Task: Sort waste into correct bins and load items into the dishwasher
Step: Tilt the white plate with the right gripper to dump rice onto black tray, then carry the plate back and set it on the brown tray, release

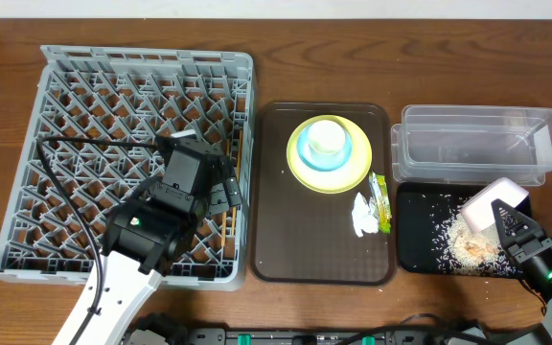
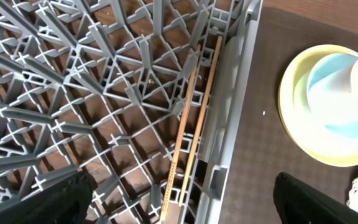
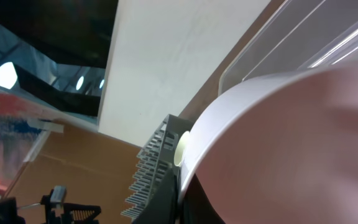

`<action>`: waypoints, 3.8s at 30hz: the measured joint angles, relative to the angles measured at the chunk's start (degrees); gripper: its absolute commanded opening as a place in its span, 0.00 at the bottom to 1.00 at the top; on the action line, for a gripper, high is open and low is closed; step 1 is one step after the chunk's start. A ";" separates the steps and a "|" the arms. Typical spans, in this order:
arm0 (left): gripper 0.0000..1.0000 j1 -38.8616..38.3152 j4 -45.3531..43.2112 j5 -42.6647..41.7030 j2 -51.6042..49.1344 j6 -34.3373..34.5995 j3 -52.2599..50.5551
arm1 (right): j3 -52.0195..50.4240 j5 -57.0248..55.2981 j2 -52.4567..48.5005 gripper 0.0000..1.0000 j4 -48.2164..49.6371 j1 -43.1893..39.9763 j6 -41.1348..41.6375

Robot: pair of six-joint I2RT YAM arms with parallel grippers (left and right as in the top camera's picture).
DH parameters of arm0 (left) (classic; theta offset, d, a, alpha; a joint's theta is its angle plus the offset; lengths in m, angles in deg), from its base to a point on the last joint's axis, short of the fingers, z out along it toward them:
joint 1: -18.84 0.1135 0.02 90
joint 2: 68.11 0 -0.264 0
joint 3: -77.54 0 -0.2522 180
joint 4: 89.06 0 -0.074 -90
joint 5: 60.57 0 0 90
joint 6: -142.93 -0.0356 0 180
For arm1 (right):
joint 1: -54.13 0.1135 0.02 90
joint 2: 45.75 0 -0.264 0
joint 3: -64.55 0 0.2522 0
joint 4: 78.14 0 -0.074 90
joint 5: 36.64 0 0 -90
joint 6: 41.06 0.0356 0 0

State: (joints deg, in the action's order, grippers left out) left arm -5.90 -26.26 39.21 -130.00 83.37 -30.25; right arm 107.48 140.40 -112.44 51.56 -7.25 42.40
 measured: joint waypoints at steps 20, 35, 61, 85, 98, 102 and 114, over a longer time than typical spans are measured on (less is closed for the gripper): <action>0.94 0.00 0.00 0.00 0.00 0.00 0.00 | -0.04 -3.63 0.00 0.01 4.37 0.00 10.32; 0.94 0.00 0.00 0.00 0.00 0.00 0.00 | 9.66 -26.91 -0.02 0.01 -3.58 23.23 21.44; 0.94 0.00 0.00 0.00 0.00 0.02 0.00 | 23.45 -81.37 -13.84 0.01 5.18 110.77 30.10; 0.94 0.00 0.00 0.00 0.00 0.02 0.00 | 29.90 -88.52 -18.62 0.47 -9.27 115.21 26.29; 0.94 0.00 -0.02 0.00 -0.02 0.02 0.00 | 31.34 -89.46 -18.16 0.49 -20.68 96.74 25.40; 0.94 0.00 0.00 -0.02 -0.04 0.00 0.00 | 29.09 -90.62 -21.55 0.49 -19.56 93.61 26.14; 0.94 0.00 0.00 0.00 -0.04 0.00 0.00 | 28.94 -97.63 -27.71 0.39 -14.40 90.40 30.21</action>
State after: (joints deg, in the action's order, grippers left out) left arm -5.90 -26.26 39.21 -130.04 83.37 -30.25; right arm 136.42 42.77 -140.16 37.16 83.15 72.60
